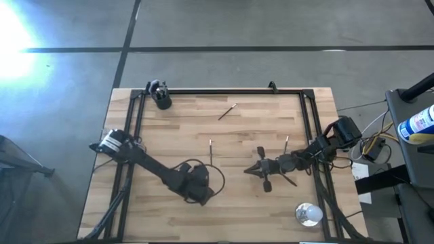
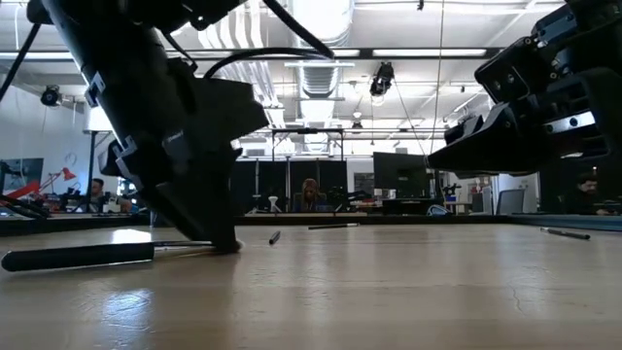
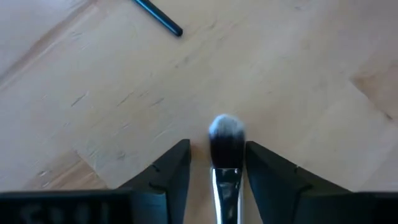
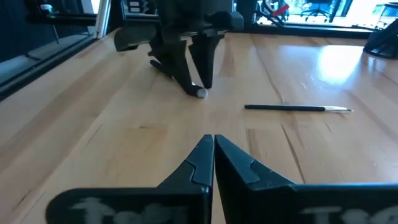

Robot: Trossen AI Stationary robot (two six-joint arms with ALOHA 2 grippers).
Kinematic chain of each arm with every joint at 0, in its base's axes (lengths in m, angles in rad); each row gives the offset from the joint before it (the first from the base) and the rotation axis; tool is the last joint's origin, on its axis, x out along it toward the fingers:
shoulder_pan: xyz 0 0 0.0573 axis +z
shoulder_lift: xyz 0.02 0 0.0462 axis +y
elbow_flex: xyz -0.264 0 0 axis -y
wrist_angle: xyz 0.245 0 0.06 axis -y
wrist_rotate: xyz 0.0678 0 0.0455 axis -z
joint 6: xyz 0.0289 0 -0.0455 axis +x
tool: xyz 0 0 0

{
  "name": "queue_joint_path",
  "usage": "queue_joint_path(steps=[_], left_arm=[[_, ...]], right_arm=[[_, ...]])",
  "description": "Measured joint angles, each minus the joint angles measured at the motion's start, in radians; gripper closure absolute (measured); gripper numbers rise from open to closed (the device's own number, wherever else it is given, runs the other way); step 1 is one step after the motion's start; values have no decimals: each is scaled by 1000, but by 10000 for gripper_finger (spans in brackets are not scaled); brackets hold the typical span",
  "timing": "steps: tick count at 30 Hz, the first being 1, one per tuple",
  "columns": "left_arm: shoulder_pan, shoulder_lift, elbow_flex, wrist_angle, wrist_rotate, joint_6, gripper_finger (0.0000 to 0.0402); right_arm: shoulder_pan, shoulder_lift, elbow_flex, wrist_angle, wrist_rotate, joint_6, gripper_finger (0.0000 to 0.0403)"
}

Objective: Put items in baskets/containers
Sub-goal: Put the powder brush into the holder

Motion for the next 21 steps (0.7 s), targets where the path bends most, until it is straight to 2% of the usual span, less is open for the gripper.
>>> queue_joint_path(steps=[3,6,8,10,11,14,21], left_arm=[[2,18,2,-5,-20,-10,280],[3,22,0,-1,-60,-14,334],[2,19,-4,45,-142,-17,377],[1,19,-14,152,-249,4,391],[1,18,-18,227,-292,41,394],[-1,33,-38,544,-337,197,399],[62,183,-52,1195,-314,578,401]], right_arm=[[0,0,3,-1,0,-1,394],[1,0,3,-4,0,3,394],[2,0,-3,-7,0,18,394],[8,0,-12,-14,4,42,394],[12,0,-20,-14,6,56,394],[22,0,-48,-14,10,97,394],[65,11,-61,-14,42,155,394]])
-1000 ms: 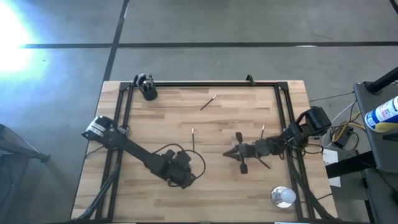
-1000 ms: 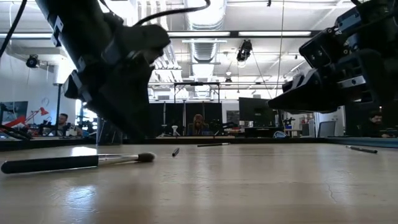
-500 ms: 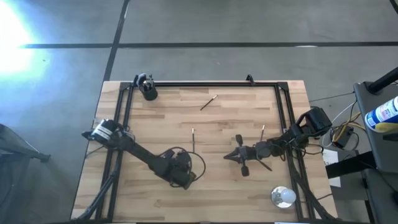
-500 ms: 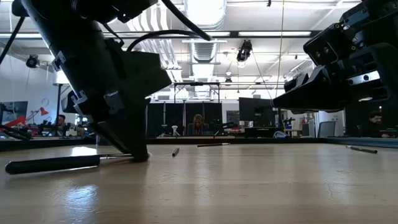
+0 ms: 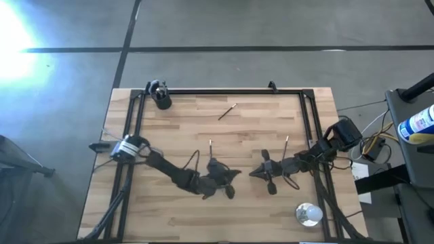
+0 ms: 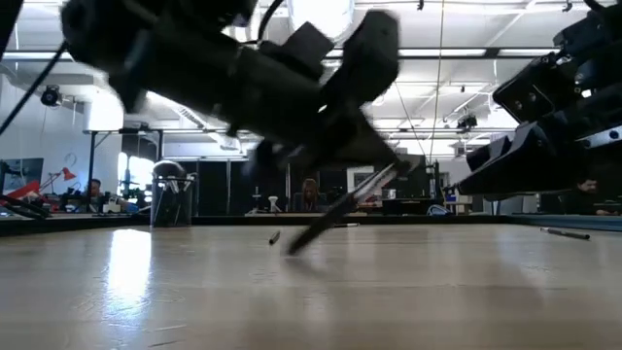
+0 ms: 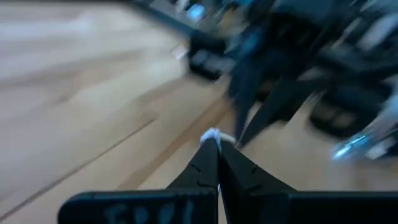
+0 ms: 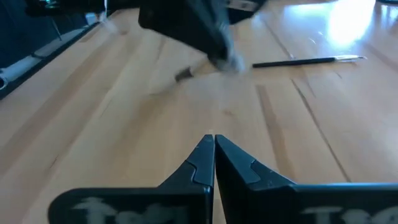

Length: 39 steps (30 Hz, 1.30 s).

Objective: Put items in baskets/containers
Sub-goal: Put the powder brush into the holder

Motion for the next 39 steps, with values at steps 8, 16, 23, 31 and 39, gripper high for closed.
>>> queue_joint_path(steps=[8,16,23,31,39], left_arm=[[70,97,61,386,167,284,401],[76,78,111,393,237,402,401],[76,78,119,390,236,449,401],[76,78,119,388,237,469,401],[67,42,118,314,224,479,394]], right_arm=[[28,19,49,3,46,-1,342],[28,19,83,41,74,-1,264],[28,19,141,63,66,-57,245],[35,19,152,62,68,-66,304],[36,18,118,65,73,-53,364]])
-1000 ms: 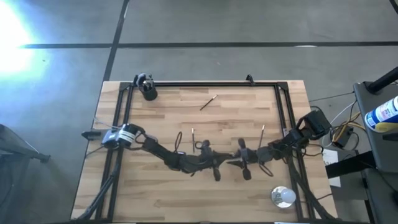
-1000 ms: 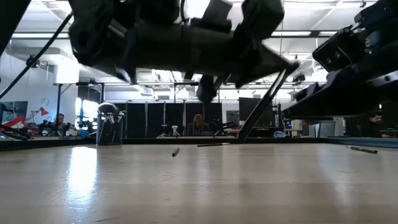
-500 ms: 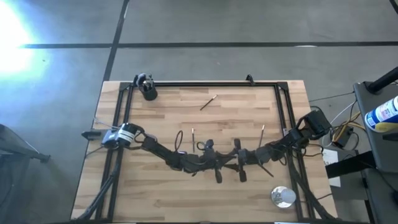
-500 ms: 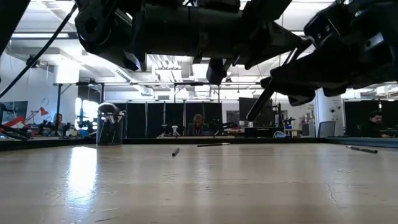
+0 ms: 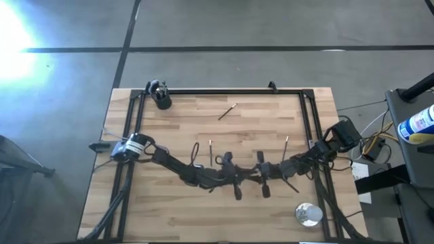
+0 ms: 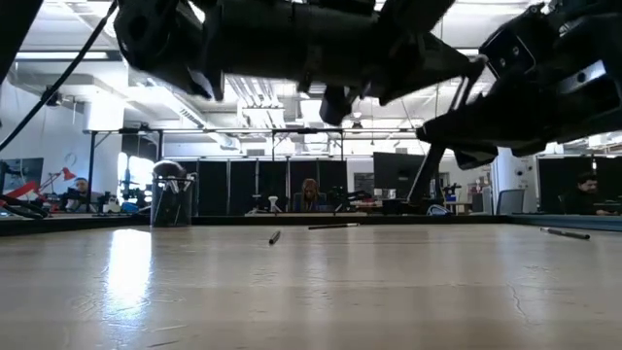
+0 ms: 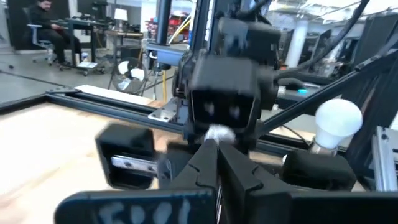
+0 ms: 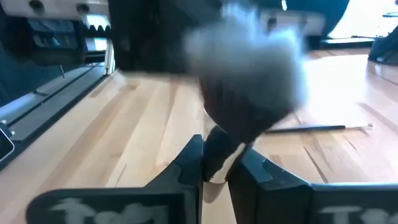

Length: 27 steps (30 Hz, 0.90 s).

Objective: Put items in baskets/containers
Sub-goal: Put the powder brush into the holder

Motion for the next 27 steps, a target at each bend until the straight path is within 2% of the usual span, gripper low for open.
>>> queue_joint_path(steps=[7,10,12,15,19,27], left_arm=[[-37,-142,-29,-251,-85,-27,344],[-53,-167,-72,-297,-93,-78,321],[-60,-167,-106,-303,-92,-113,310],[-60,-154,-163,-298,-93,-173,299],[-58,-147,-214,-237,-94,-186,296],[-60,-147,-247,-215,-82,-190,296]], right_arm=[[-2,-31,-54,-10,-3,64,364],[-4,-68,-64,-61,-4,95,364],[-12,-108,-55,-169,-7,113,364],[-31,-175,-3,-423,-5,140,364],[-42,-237,92,-702,-3,151,364],[-42,-269,187,-903,-30,128,364]])
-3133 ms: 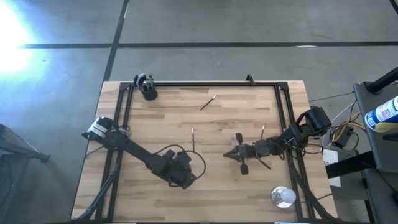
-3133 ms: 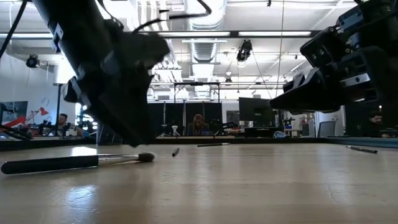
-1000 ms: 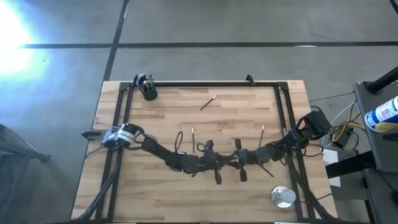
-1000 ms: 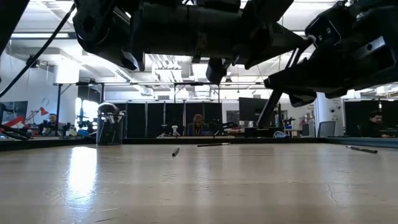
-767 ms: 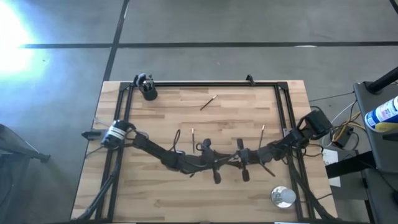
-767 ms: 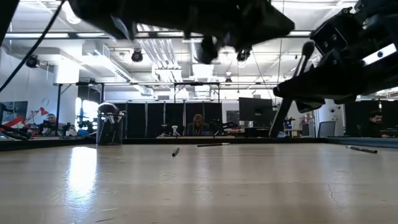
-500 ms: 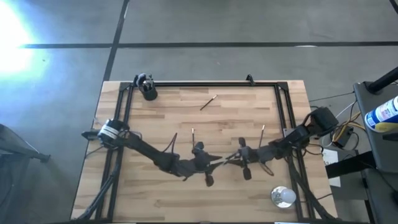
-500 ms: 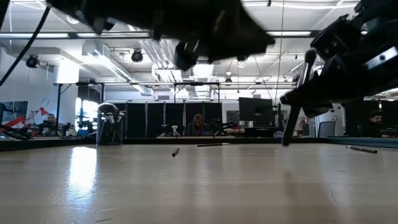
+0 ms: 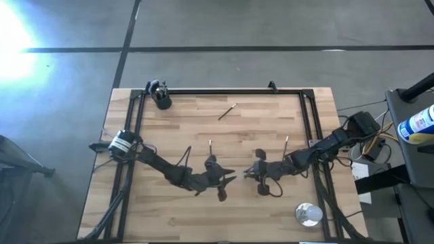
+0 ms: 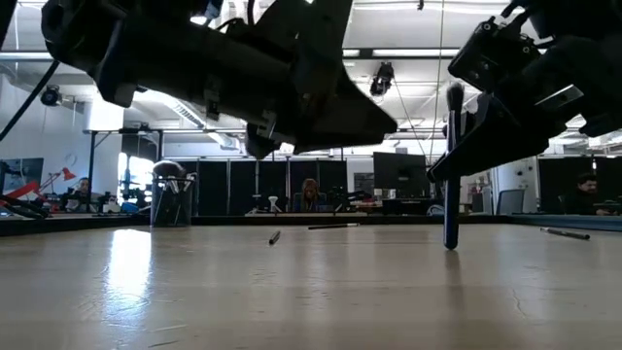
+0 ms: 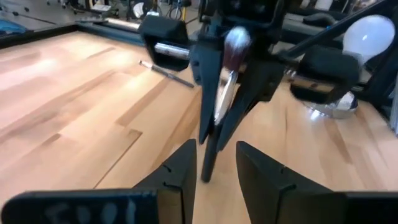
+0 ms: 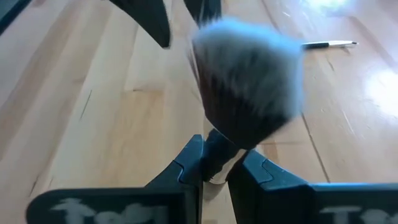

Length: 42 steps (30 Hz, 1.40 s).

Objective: Put items in baskets/containers
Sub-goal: Put the powder brush into the holder

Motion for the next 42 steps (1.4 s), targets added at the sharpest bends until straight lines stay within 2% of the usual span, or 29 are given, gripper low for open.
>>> queue_joint_path(steps=[9,15,17,21,29,35,42], left_arm=[[-2,0,-17,1,2,-21,296],[-2,0,-17,1,2,-21,296],[-2,0,-17,-1,2,-21,296],[-2,0,-17,0,5,-21,296],[-2,0,-17,-28,32,-75,296],[1,0,19,-168,33,-119,296],[2,0,54,-228,148,-59,296]], right_arm=[[0,65,5,73,7,18,361],[0,90,14,44,-12,7,315],[0,87,23,61,-12,5,322],[0,85,23,53,-11,-6,364],[0,75,52,39,-47,-38,364],[-3,69,116,-78,-97,-74,364],[-5,69,221,-224,-154,-134,364]])
